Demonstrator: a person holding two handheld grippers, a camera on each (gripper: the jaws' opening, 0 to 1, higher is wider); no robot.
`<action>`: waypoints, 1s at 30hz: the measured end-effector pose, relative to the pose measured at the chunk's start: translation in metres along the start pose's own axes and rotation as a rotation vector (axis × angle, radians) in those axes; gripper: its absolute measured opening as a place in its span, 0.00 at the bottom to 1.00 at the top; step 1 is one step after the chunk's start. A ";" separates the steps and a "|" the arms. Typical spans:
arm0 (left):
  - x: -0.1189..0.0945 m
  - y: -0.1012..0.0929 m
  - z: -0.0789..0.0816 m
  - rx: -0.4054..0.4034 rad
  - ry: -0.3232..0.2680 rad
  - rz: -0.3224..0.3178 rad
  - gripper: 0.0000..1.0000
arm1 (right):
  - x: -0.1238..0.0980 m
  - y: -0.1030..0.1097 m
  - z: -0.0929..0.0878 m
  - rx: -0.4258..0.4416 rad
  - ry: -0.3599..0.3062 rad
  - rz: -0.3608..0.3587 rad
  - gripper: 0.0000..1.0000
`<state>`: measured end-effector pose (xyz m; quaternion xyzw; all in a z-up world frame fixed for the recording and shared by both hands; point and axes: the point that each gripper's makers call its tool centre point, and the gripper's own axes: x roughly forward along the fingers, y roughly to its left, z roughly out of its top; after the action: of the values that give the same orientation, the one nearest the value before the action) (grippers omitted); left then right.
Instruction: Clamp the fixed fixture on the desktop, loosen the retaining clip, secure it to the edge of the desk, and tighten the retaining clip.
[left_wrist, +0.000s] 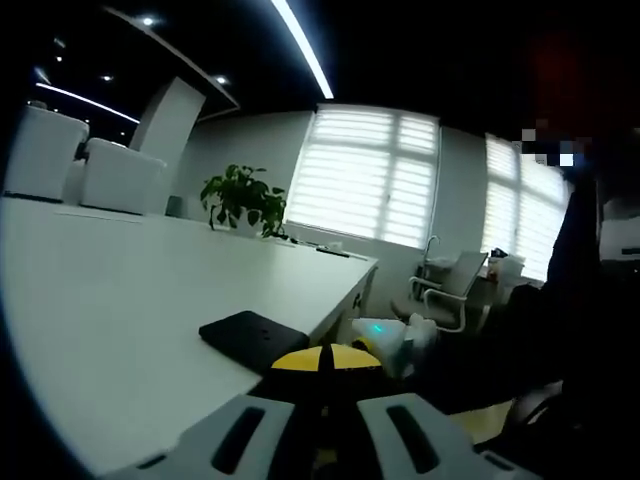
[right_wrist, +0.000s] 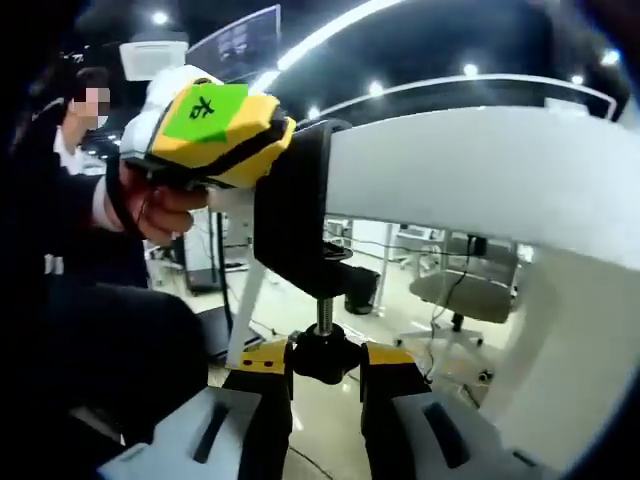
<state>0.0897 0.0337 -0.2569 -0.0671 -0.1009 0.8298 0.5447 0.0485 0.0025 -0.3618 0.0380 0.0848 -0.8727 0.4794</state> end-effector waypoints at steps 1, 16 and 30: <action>0.000 0.000 0.000 -0.005 -0.001 -0.002 0.01 | 0.001 0.000 0.000 -0.001 -0.002 0.002 0.24; 0.002 0.000 0.001 -0.003 -0.014 0.005 0.01 | -0.025 -0.006 0.003 0.140 0.037 -0.478 0.35; 0.001 0.000 0.002 -0.005 -0.035 -0.001 0.01 | -0.011 -0.009 0.004 0.081 0.134 -0.850 0.23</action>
<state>0.0891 0.0346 -0.2549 -0.0537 -0.1125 0.8304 0.5430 0.0468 0.0157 -0.3550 0.0752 0.0894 -0.9907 0.0690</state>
